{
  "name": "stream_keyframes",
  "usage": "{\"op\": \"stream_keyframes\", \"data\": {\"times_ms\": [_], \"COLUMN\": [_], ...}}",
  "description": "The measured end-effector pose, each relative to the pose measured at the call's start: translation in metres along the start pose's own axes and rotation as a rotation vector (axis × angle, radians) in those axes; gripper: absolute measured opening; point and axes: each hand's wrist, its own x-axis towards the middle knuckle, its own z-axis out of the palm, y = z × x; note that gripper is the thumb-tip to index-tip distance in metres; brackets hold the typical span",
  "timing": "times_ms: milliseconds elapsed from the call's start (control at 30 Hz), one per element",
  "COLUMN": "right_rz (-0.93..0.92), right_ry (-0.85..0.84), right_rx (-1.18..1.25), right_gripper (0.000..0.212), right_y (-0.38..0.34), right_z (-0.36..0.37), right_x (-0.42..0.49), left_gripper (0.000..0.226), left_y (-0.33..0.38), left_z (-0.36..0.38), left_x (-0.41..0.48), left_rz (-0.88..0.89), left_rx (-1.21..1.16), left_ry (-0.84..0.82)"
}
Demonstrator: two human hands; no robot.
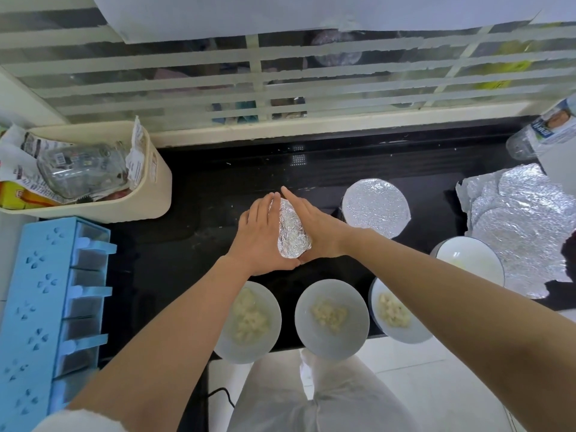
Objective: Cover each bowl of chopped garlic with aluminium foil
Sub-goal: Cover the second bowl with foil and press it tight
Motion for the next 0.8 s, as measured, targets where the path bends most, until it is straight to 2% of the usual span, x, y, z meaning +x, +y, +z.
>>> {"op": "stream_keyframes", "data": {"times_ms": [267,433,600,800], "right_rz": [0.033,0.059,0.103,0.11], "right_ry": [0.009,-0.008,0.014,0.167], "right_rx": [0.013,-0.007,0.009,-0.1], "right_gripper": [0.146,0.146,0.133,0.119], "right_y": [-0.005,-0.001,0.003,0.008], "right_z": [0.001,-0.005,-0.01,0.003], "right_x": [-0.002,-0.014,-0.029,-0.04], "left_gripper": [0.137,0.147,0.125,0.117], "left_y": [0.0,-0.004,0.003,0.019], "left_z": [0.002,-0.001,0.0,0.016], "left_x": [0.001,0.0,0.0,0.005], "left_rz": [0.003,0.014,0.026,-0.055], "left_rx": [0.043,0.088,0.086,0.122], "left_ry": [0.016,-0.008,0.147,0.118]}}
